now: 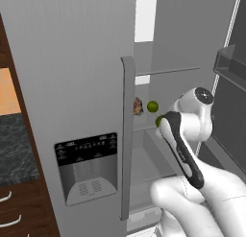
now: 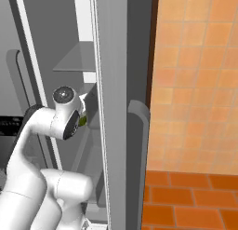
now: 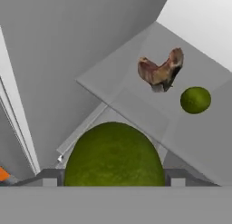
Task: Place one lime and one steak in each tupperware on the nearby counter, to pack two identical lunches.
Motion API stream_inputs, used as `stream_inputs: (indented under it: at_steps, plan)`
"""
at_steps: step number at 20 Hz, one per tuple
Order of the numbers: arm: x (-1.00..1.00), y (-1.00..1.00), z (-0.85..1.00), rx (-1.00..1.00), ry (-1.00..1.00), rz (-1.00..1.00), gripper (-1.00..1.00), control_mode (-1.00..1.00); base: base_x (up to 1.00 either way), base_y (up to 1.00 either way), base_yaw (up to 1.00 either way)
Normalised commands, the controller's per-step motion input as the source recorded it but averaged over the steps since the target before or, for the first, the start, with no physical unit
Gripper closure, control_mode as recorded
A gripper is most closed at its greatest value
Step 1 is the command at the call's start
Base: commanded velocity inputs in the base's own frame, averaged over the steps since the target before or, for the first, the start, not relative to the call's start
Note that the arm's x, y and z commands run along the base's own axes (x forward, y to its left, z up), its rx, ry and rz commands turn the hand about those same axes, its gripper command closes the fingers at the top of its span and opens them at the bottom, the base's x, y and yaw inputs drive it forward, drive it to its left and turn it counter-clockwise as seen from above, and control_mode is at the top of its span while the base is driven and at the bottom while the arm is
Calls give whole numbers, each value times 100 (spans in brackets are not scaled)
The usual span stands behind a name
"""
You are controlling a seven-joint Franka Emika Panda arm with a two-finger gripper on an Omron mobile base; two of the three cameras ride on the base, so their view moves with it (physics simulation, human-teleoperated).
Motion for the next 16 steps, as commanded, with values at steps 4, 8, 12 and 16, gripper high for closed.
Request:
stream_inputs:
  at_steps: [4, 8, 12, 16]
  plan:
    - [-51, -2, 93, 2, 14, -16, 100, -100, 0, 0, 0]
    - [-77, 0, 48, 7, 7, -17, 100, -100, 0, 0, 0]
    - [-100, -7, 2, 13, -1, -7, 100, -100, 0, 0, 0]
    - [-93, -2, 1, 6, -4, -3, 100, -100, 0, 0, 0]
